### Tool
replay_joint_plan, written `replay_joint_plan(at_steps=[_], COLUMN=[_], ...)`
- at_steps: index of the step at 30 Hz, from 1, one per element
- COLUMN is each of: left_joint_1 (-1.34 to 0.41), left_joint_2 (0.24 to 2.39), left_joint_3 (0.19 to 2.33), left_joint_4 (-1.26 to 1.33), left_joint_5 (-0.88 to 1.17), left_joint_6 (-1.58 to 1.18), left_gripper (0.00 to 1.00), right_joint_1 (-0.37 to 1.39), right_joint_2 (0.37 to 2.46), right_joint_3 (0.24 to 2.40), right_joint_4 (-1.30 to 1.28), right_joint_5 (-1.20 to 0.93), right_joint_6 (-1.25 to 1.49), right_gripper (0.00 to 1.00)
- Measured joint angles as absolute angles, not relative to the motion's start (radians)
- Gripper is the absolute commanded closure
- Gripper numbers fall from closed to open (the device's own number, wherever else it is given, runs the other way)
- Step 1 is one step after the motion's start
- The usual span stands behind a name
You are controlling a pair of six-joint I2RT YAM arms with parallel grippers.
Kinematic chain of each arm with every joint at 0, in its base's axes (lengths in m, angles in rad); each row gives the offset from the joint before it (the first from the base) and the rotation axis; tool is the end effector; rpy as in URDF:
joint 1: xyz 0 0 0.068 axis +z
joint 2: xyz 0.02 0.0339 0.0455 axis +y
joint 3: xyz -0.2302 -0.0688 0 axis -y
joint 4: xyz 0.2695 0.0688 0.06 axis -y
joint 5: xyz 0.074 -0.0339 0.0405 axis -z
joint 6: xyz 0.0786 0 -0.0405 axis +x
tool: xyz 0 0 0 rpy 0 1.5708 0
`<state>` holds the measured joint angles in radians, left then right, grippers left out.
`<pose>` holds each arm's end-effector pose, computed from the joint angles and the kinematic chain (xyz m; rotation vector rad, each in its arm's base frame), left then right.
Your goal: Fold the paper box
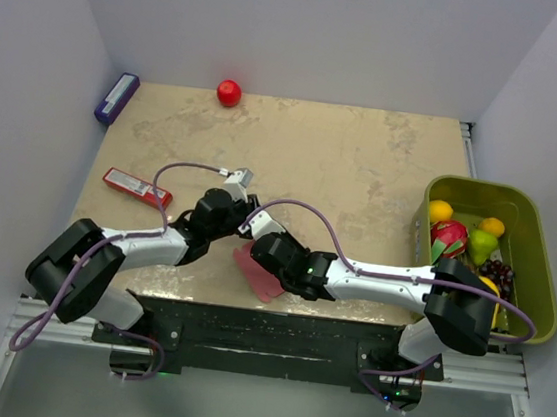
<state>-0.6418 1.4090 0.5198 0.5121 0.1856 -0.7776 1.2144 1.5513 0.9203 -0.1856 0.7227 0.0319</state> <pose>0.2636 -0.2151 0.1135 -0.0100 2.1126 -1.0824 0.1742 0.3188 0.1362 -0.9225 1.9459 -0.1614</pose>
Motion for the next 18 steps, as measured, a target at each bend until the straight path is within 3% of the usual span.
replay_joint_plan(at_steps=[8,18], left_joint_1=[-0.641,-0.641], left_joint_2=[1.435,1.455], left_joint_3=[0.519,0.501], left_joint_4=[0.546,0.597], left_joint_5=[0.199,0.208], left_joint_6=[-0.802,-0.817], left_gripper=[0.77,0.79], right_joint_1=[1.213,1.211], right_joint_2=[1.559,1.564], right_joint_3=[0.920,0.920], right_joint_4=[-0.186,-0.197], right_joint_5=[0.738,0.709], right_joint_6=[0.025,0.042], right_gripper=[0.94,0.63])
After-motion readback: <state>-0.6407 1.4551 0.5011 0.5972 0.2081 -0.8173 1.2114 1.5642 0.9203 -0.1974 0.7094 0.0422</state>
